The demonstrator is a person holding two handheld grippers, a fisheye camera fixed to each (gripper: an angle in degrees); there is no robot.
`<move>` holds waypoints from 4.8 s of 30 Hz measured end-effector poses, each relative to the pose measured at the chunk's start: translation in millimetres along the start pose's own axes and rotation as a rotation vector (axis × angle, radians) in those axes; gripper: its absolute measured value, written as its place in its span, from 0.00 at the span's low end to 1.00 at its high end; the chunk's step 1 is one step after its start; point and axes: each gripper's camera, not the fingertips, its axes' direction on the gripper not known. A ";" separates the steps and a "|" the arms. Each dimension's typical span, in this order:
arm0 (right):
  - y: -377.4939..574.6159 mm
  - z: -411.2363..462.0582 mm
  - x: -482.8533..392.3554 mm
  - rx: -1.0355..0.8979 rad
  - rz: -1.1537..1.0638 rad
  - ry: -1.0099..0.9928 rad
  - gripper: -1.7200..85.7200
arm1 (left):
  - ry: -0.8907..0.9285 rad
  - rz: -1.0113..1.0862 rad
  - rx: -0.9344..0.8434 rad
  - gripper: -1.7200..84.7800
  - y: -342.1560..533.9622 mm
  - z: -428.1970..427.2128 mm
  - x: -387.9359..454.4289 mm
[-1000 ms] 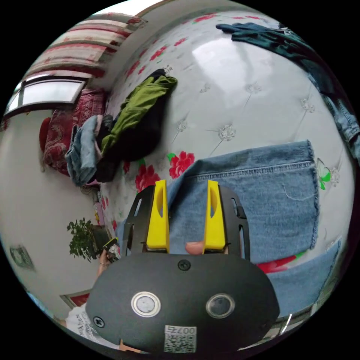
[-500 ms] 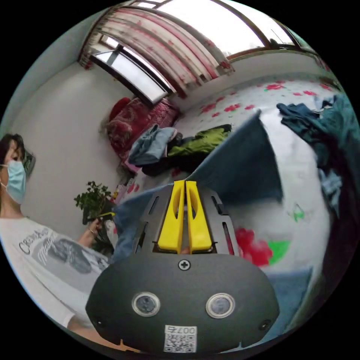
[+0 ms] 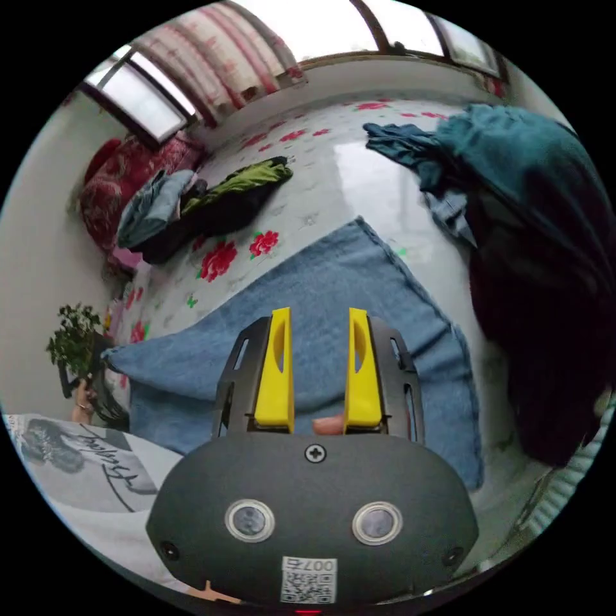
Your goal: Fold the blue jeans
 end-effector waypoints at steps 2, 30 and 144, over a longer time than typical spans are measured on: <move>-44.2 40.8 -22.1 -0.076 -0.062 0.033 0.13 | -0.002 -0.007 0.000 0.01 -1.1 1.1 1.4; -186.2 86.7 -121.7 0.063 -0.035 0.244 0.07 | -0.161 -0.169 -0.090 0.07 -137.5 126.5 6.4; 244.5 -274.6 322.5 0.259 0.911 -0.255 0.04 | 0.325 -0.689 -0.031 0.13 154.9 -25.3 -274.8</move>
